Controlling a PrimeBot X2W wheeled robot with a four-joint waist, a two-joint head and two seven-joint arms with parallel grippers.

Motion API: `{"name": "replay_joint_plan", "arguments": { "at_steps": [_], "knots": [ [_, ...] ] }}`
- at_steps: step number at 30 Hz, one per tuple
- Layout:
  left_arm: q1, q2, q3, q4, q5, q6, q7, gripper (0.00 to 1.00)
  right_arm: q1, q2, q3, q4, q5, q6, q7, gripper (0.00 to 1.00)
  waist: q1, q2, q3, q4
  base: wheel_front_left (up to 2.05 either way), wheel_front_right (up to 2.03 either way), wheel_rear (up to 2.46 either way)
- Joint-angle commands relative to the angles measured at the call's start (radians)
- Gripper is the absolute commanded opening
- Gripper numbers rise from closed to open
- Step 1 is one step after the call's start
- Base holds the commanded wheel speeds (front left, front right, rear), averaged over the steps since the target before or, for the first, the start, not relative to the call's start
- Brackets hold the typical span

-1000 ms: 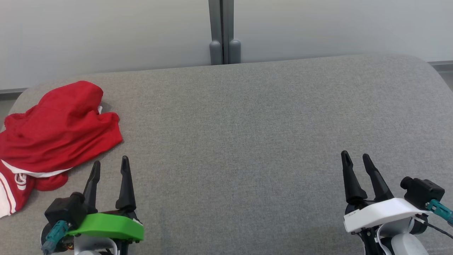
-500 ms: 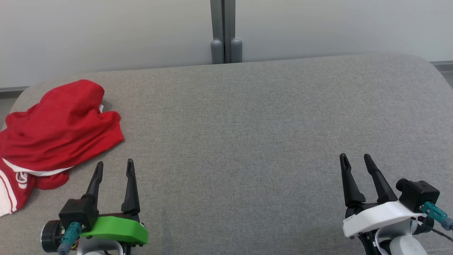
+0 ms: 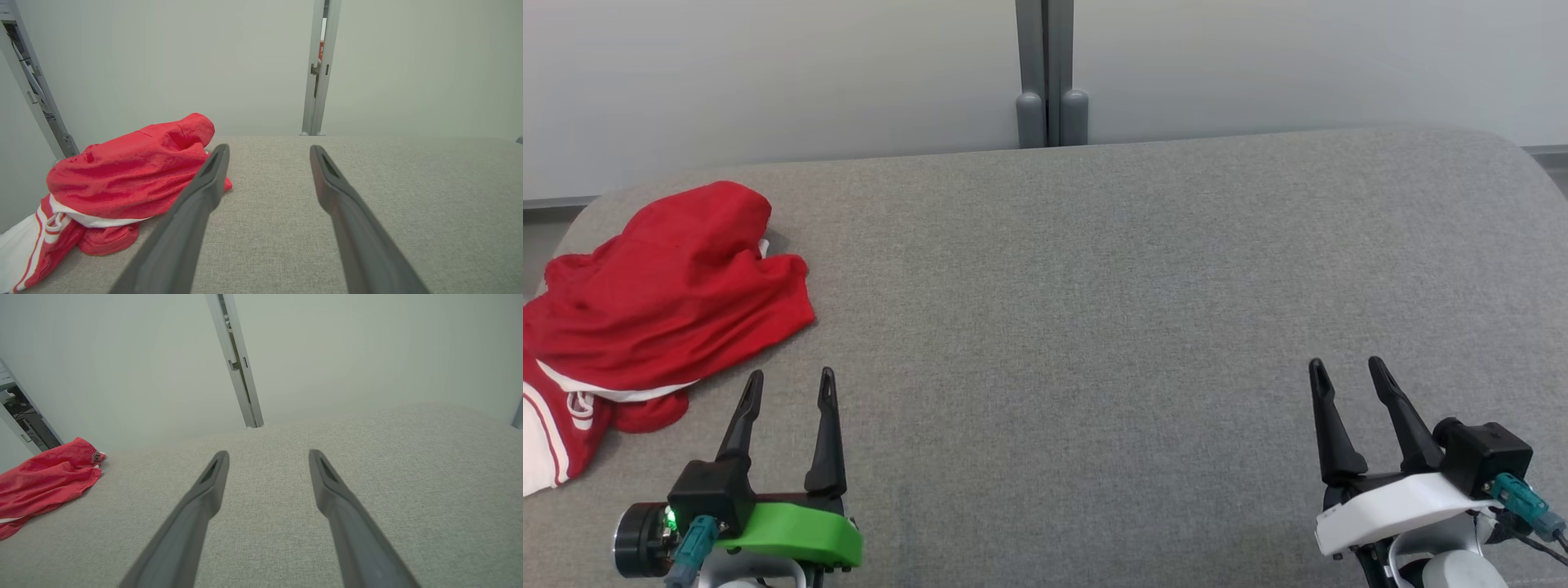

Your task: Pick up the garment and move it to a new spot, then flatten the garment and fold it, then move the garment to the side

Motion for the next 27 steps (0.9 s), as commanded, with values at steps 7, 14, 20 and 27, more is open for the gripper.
{"name": "replay_joint_plan", "arguments": {
  "at_steps": [7,14,20,27],
  "knots": [
    [0.001,0.015,0.011,-0.028,0.023,-0.004,-0.005,1.0,0.014,0.001,-0.016,-0.008,-0.064,0.0,-0.006,1.0,-0.0001,0.0,-0.001,0.005,0.0,0.0,0.0],
    [0.021,0.025,0.018,-0.056,0.001,-0.033,0.017,1.0,0.022,0.003,-0.023,-0.016,-0.109,0.0,-0.011,1.0,-0.0001,0.0,0.0,0.005,0.0,0.0,0.0],
    [0.029,0.031,0.023,-0.061,-0.02,-0.035,0.049,1.0,0.024,0.004,-0.026,-0.017,-0.115,0.0,-0.007,1.0,-0.0001,0.0,-0.001,0.006,0.0,0.0,0.0],
    [0.039,0.026,0.02,-0.057,-0.03,-0.027,0.06,1.0,0.025,0.006,-0.021,-0.016,-0.108,0.0,-0.004,1.0,-0.0001,0.0,-0.004,0.007,0.0,0.0,0.0]
  ]
}}
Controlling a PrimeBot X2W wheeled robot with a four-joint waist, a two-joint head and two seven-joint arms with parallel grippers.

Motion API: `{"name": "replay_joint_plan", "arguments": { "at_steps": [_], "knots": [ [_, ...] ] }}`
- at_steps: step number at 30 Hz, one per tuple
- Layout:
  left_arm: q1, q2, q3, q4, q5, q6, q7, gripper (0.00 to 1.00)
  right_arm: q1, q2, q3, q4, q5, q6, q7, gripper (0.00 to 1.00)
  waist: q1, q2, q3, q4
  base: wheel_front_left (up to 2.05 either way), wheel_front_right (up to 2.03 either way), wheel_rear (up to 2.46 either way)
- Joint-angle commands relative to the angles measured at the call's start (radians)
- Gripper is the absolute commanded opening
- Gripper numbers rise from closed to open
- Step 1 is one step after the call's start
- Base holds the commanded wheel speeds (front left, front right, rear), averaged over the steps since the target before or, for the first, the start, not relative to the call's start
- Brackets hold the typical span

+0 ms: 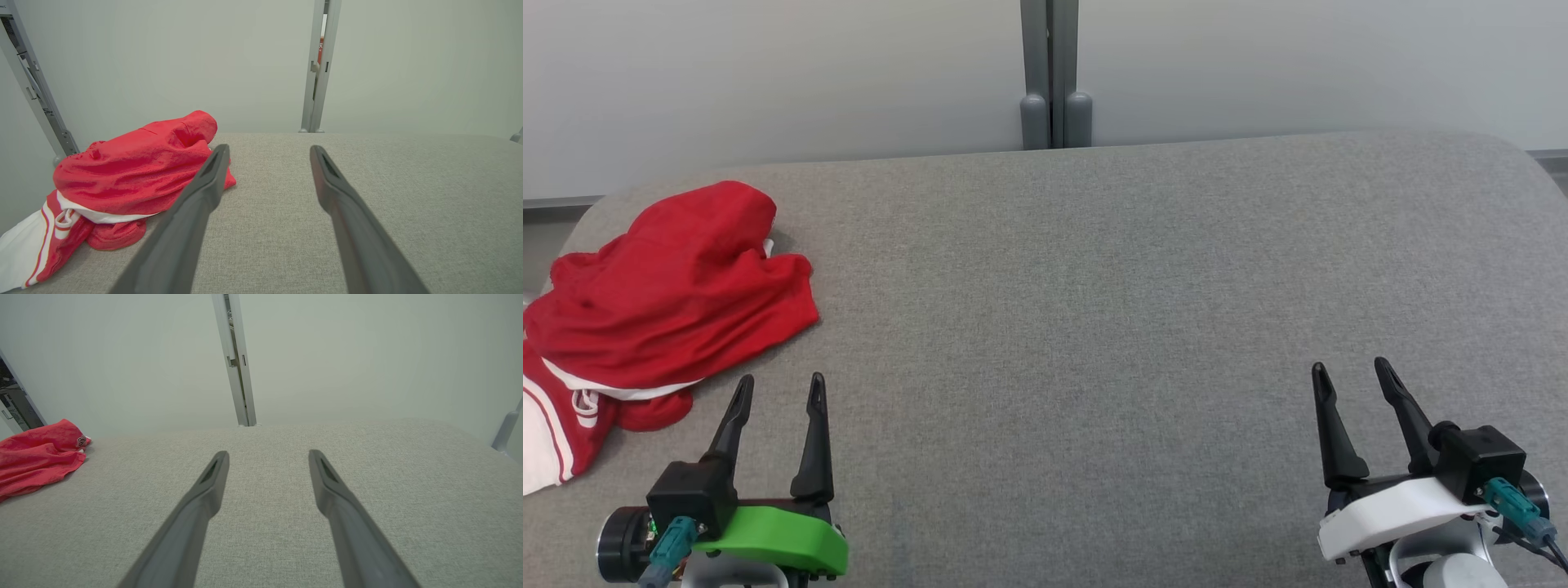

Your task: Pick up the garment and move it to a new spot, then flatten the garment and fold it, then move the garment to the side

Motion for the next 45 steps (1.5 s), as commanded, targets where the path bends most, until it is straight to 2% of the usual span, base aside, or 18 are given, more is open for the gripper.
{"name": "replay_joint_plan", "arguments": {
  "at_steps": [1,20,29,36,45],
  "knots": [
    [0.012,0.002,0.0,0.004,-0.003,0.005,-0.001,1.0,0.011,-0.001,0.002,-0.001,0.003,0.0,-0.001,1.0,0.0,0.0,-0.001,0.0,0.0,0.0,0.0],
    [0.011,0.017,-0.004,0.015,-0.014,0.024,0.005,1.0,0.009,0.001,0.003,0.0,0.001,0.0,0.005,1.0,0.0,0.0,-0.005,0.007,0.0,0.0,0.0],
    [0.011,0.032,0.007,0.015,-0.007,0.05,0.004,1.0,0.005,0.001,0.003,-0.003,-0.004,0.0,0.006,1.0,0.0,0.0,-0.001,0.022,0.0,0.0,0.0],
    [0.008,0.041,0.015,0.012,-0.009,0.064,0.005,1.0,0.011,0.002,0.012,-0.008,-0.003,0.0,0.006,1.0,0.0,0.0,0.003,0.087,0.0,0.0,0.0],
    [0.028,0.059,0.028,-0.002,-0.016,0.08,0.018,1.0,0.011,0.002,0.013,-0.005,-0.001,0.0,0.004,1.0,0.0,0.0,0.006,0.214,0.0,0.0,0.0]
  ]
}}
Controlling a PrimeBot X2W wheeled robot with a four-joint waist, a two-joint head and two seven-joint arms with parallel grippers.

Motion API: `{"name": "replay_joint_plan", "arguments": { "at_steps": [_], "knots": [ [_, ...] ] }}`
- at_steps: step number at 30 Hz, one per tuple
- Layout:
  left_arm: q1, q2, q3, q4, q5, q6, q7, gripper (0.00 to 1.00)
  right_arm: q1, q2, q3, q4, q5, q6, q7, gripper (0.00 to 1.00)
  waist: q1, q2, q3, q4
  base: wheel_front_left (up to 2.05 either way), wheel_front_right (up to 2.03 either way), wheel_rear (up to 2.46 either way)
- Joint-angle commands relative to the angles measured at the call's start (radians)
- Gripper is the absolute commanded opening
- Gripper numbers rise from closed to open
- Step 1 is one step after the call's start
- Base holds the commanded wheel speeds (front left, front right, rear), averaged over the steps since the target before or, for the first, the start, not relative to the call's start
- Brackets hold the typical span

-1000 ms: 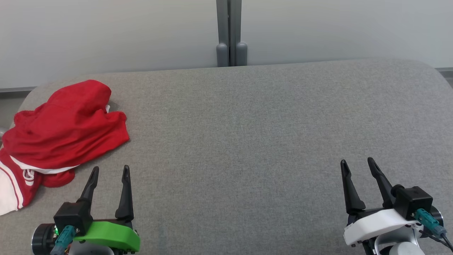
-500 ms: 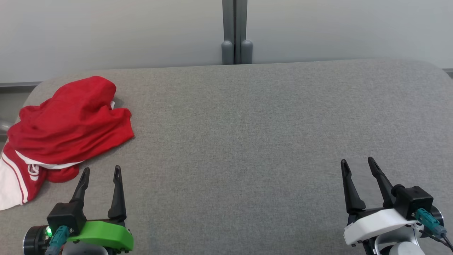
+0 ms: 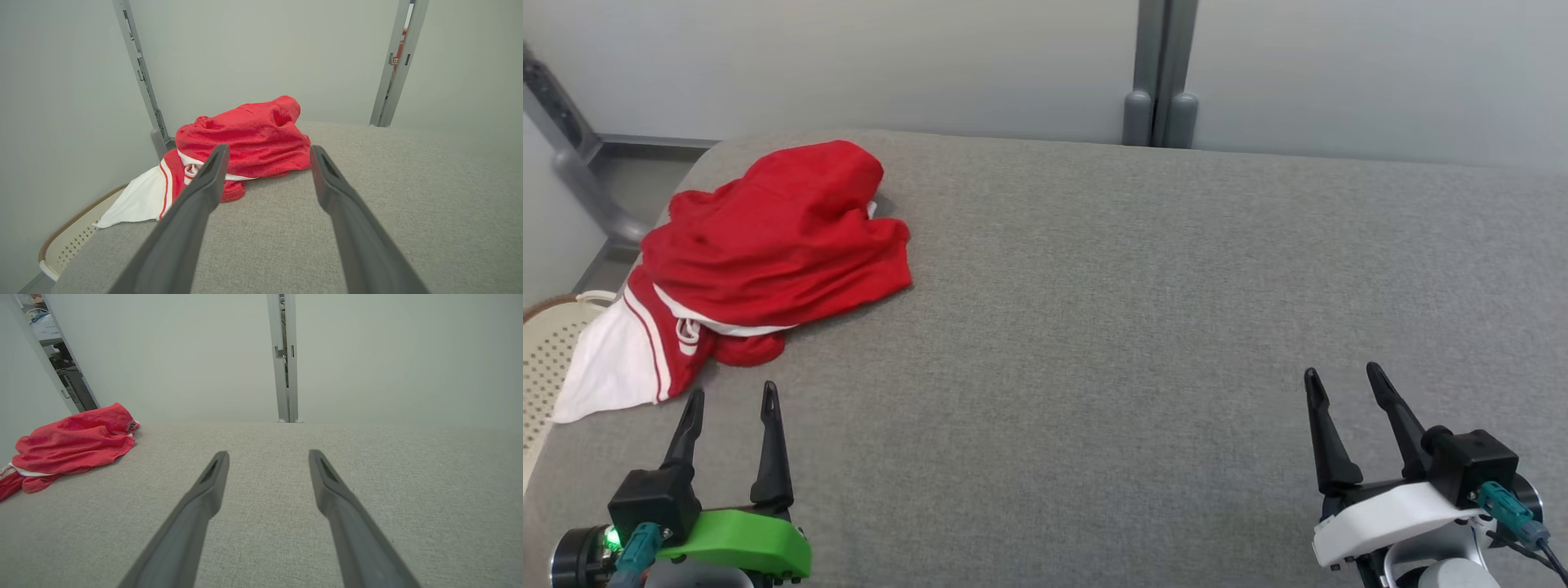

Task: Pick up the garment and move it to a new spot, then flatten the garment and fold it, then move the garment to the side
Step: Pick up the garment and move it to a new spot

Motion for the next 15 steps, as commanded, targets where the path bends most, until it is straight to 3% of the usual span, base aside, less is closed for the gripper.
{"name": "replay_joint_plan", "arguments": {
  "at_steps": [1,15],
  "knots": [
    [0.014,0.011,0.003,-0.003,-0.001,0.004,0.006,1.0,0.002,-0.001,-0.001,0.002,-0.001,0.0,-0.002,1.0,0.0,0.0,0.003,0.064,0.0,0.0,0.0],
    [0.028,0.03,0.015,-0.032,-0.012,0.025,0.016,1.0,-0.007,-0.002,0.001,0.004,0.005,0.0,-0.005,1.0,0.0,0.0,0.018,0.227,0.0,0.0,0.0]
  ]
}}
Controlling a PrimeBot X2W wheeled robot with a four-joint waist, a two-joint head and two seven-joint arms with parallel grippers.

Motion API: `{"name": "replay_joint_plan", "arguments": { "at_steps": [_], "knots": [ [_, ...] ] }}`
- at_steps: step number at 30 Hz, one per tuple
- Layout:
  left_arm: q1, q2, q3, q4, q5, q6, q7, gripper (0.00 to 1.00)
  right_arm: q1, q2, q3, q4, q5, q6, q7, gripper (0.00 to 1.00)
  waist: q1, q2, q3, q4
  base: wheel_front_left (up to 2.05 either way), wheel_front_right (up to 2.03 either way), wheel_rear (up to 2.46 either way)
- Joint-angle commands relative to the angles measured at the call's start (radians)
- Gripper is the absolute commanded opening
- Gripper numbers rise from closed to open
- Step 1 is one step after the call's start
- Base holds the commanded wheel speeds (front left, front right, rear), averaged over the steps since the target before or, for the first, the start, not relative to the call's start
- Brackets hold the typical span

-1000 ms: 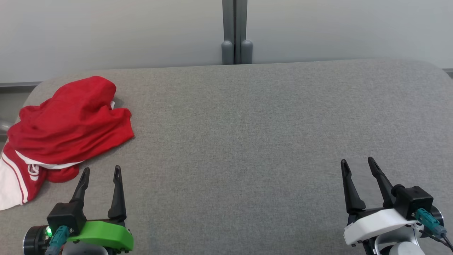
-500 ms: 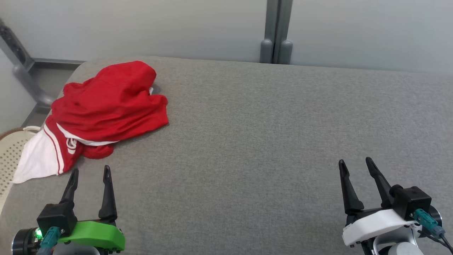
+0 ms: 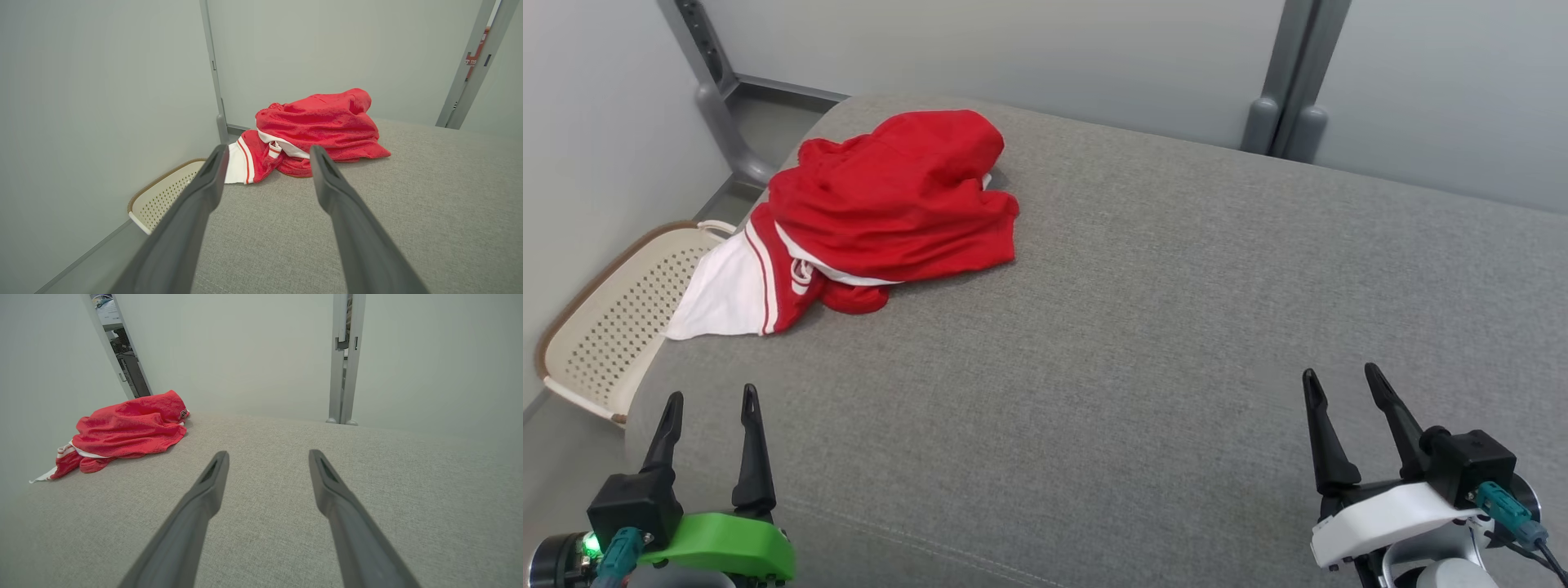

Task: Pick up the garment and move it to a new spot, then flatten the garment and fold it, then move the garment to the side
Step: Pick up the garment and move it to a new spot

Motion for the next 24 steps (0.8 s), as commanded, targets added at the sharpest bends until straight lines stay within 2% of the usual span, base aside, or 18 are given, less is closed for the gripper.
{"name": "replay_joint_plan", "arguments": {
  "at_steps": [1,7,13,19,24],
  "knots": [
    [0.013,0.007,0.003,-0.002,-0.008,0.006,-0.001,1.0,-0.008,-0.002,0.001,-0.002,0.003,0.0,-0.001,1.0,0.0,0.0,0.01,0.047,0.0,0.0,0.0],
    [0.023,0.007,0.013,-0.005,-0.019,0.017,-0.009,1.0,-0.015,-0.002,0.006,0.007,0.001,0.0,-0.005,1.0,0.0,0.0,0.012,0.067,0.0,0.0,0.0],
    [0.017,0.008,0.021,-0.005,-0.032,0.024,-0.013,1.0,-0.007,-0.002,0.01,0.011,0.003,0.0,-0.003,1.0,0.0,0.0,0.008,0.056,0.0,0.0,0.0],
    [-0.031,0.01,0.03,0.005,-0.042,0.022,-0.022,1.0,-0.016,-0.01,0.007,0.006,-0.006,0.0,0.003,1.0,0.0,0.0,0.024,0.018,0.0,0.0,0.0],
    [-0.118,0.026,0.036,0.01,-0.052,0.013,-0.026,1.0,-0.035,-0.034,-0.008,-0.024,-0.017,0.0,0.017,1.0,0.0,0.0,0.079,-0.036,0.0,0.0,0.0]
  ]
}}
